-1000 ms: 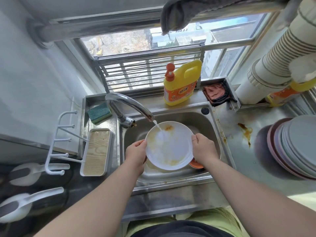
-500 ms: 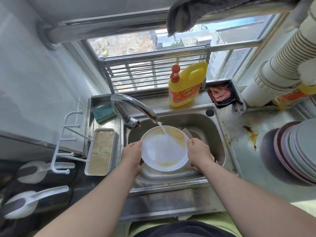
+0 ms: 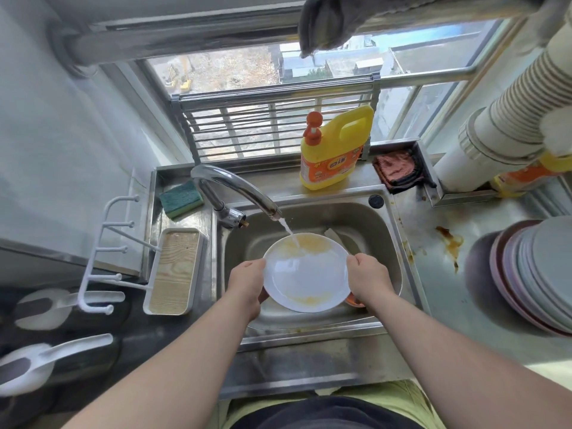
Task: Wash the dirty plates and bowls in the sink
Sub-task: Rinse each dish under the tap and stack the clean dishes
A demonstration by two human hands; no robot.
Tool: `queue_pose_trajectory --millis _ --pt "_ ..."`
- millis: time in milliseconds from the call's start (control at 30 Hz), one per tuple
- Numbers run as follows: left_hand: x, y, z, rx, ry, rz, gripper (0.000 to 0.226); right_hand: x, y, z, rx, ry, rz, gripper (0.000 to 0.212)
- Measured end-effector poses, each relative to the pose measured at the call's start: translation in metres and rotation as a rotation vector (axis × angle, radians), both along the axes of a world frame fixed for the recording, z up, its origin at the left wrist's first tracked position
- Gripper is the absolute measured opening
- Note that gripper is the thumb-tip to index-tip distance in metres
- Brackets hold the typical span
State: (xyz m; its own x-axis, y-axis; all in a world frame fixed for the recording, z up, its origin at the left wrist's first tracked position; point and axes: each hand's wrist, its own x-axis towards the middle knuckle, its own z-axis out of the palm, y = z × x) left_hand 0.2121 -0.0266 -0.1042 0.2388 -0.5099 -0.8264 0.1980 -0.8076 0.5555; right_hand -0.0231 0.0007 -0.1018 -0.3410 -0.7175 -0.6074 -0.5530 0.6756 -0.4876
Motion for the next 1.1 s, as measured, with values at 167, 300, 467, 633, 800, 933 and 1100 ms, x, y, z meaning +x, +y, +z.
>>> queue_pose_trajectory --millis 167,300,467,633,800,933,1100 --pt "0.005 -0.006 0.010 -0.128 -0.061 -0.007 0.009 0.009 -0.005 -0.004 -0.027 -0.050 0.031 0.042" --pt "0.013 -0.012 0.019 -0.256 -0.090 0.066 0.009 0.025 -0.011 -0.006 -0.031 -0.115 0.034 0.040" --pt "0.022 -0.014 0.021 -0.291 -0.101 0.166 0.013 0.042 -0.024 -0.007 -0.104 -0.144 0.013 0.033" --pt "0.028 -0.010 0.010 -0.219 -0.149 0.203 0.013 0.046 -0.036 0.003 -0.217 -0.055 0.005 0.034" --pt "0.020 -0.013 -0.001 -0.191 -0.139 0.232 0.009 0.036 -0.048 0.017 -0.340 0.045 0.069 0.032" --pt "0.010 -0.019 -0.002 -0.198 -0.048 0.266 0.007 0.027 -0.052 0.026 -0.454 0.086 0.093 0.028" --pt "0.001 -0.025 0.004 -0.254 0.021 0.254 0.010 0.019 -0.055 0.028 -0.578 0.130 0.084 0.027"
